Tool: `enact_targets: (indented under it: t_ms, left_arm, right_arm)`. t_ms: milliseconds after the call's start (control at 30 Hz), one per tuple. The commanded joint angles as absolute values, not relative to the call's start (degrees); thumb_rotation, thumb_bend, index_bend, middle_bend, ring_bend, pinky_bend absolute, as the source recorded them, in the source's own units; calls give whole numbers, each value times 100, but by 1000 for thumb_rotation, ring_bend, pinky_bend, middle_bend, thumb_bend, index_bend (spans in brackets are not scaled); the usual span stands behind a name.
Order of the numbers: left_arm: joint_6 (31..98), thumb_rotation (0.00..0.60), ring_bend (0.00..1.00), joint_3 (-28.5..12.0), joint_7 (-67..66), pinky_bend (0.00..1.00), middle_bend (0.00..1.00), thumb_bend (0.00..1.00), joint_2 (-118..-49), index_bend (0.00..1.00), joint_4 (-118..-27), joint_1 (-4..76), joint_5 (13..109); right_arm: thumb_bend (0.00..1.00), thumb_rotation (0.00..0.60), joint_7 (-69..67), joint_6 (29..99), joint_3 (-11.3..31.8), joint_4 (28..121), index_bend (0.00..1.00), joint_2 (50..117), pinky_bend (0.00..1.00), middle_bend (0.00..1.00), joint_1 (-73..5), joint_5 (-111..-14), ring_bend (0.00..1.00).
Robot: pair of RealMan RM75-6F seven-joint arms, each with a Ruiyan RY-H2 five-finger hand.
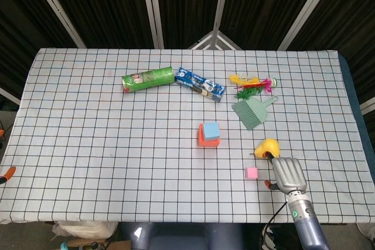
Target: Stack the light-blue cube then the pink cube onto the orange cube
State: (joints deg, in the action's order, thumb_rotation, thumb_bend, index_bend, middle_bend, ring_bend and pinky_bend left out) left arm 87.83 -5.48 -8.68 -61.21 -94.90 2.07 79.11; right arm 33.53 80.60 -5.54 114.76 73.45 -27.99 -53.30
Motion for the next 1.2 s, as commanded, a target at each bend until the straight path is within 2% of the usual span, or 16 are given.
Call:
enact_targets:
  t_ms: [33, 1200]
  left_arm:
    - [8780, 600, 24, -552, -897, 179, 56, 243, -6130, 127, -9498, 210, 7893]
    - [8687, 600, 24, -583, -986, 179, 55, 243, -6159, 127, -9492, 269, 7768]
  right_arm:
    - [263, 600, 3421, 8011, -517, 11465, 310, 7381, 674, 968, -2775, -5259, 900]
    - [278, 600, 3444, 7635, -45, 11283, 347, 8039, 673, 968, -2580, -5083, 900]
